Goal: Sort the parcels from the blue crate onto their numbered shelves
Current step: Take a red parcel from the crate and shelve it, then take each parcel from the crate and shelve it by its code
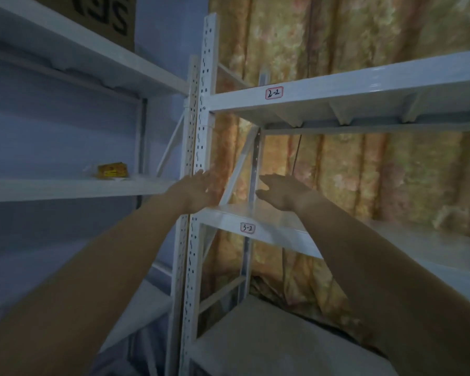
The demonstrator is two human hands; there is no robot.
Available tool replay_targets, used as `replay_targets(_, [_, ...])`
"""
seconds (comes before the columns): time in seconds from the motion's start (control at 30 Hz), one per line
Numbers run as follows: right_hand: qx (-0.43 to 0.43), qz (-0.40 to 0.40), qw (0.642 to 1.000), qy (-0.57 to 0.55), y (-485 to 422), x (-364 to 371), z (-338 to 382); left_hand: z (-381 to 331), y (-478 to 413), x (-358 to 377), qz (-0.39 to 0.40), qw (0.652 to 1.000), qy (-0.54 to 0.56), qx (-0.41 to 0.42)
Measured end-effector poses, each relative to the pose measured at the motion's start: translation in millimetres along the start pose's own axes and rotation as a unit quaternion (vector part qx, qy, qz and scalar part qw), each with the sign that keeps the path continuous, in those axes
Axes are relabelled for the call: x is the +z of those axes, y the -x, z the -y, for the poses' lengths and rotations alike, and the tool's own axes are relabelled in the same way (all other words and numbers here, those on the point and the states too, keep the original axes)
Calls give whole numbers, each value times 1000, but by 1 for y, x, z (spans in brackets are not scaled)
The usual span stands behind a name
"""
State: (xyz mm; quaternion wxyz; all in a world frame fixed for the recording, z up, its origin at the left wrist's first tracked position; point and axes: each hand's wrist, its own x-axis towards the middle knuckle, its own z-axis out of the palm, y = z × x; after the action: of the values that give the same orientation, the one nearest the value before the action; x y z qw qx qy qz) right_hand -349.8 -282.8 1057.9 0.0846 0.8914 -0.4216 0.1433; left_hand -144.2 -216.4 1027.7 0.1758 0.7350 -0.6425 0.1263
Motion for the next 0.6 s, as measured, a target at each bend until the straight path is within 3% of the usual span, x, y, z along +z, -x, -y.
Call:
replay_targets(0.13, [4, 22, 1000, -21, 40, 3, -18, -43, 43, -6, 14, 1000, 6, -1])
replay_targets(0.27, [-11, 33, 998, -60, 62, 10, -8, -50, 82, -6, 28, 998, 7, -58])
replay_targets(0.47, [-80, 74, 985, -134, 84, 62, 55, -15, 172, 13, 36, 987, 58, -146])
replay_targets(0.6, [-119, 129, 971, -164, 94, 133, 118, 50, 254, 51, 72, 967, 25, -242])
